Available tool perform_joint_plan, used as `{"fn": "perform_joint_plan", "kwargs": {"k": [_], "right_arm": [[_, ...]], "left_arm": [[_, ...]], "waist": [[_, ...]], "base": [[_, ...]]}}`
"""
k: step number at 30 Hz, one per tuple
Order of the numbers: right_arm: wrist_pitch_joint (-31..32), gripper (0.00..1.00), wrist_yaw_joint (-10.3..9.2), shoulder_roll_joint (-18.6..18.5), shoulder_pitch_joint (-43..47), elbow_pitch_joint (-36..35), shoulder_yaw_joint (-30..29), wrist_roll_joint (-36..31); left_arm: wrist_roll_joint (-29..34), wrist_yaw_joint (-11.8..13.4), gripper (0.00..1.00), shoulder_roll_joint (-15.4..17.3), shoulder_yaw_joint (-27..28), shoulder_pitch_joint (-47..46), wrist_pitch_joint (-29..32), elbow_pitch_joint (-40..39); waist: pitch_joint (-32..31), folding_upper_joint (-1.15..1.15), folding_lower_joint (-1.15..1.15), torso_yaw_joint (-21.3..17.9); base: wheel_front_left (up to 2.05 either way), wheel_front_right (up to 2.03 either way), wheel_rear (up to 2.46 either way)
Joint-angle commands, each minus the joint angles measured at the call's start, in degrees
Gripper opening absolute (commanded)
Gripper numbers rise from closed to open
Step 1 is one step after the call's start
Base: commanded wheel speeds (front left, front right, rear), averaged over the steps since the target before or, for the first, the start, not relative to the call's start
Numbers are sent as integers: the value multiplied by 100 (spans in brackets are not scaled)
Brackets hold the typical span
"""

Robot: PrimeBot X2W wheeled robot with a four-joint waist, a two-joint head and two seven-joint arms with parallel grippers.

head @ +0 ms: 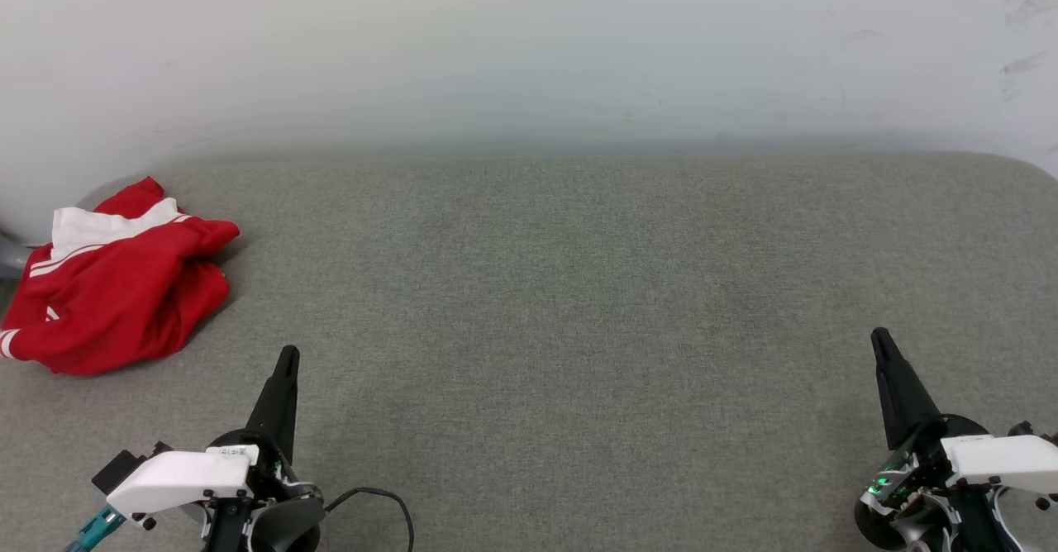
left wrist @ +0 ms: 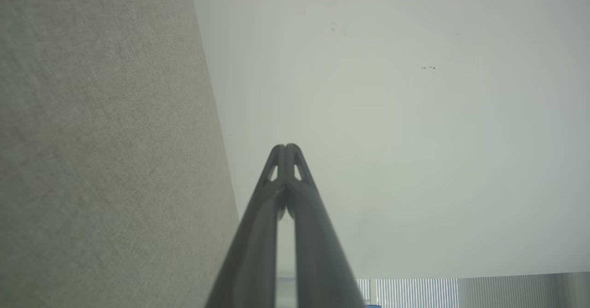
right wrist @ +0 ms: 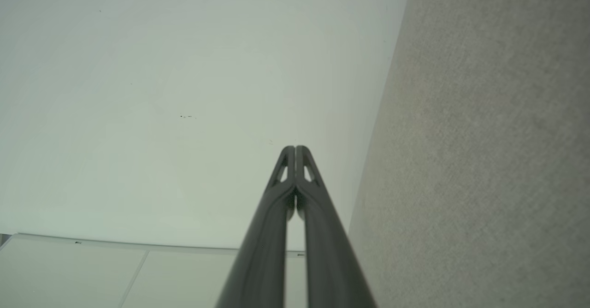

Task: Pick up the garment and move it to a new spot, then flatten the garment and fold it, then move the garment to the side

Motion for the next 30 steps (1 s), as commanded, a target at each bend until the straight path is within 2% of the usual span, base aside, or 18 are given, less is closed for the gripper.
{"fn": "perform_joint_plan", "kwargs": {"k": [1,26,27,30], "right_arm": [[2,0,-2,16,-67,2,3,-25],[2,0,-2,16,-67,2,4,-25],[2,100,-2,16,-67,2,4,-25],[-12,100,-1,4,111,120,8,-6]], "left_arm": [[2,-12,0,-6,14,-36,11,-8],[2,-12,0,-7,14,-36,10,-8],[2,-12,100,-7,13,-36,10,-8],[2,2,100,-11,-22,93,-21,119]], "waist": [[0,0,0,0],[0,0,0,0],[0,0,0,0],[1,0,0,0]], "base": [[0,0,0],[0,0,0],[0,0,0],[0,0,0]]}}
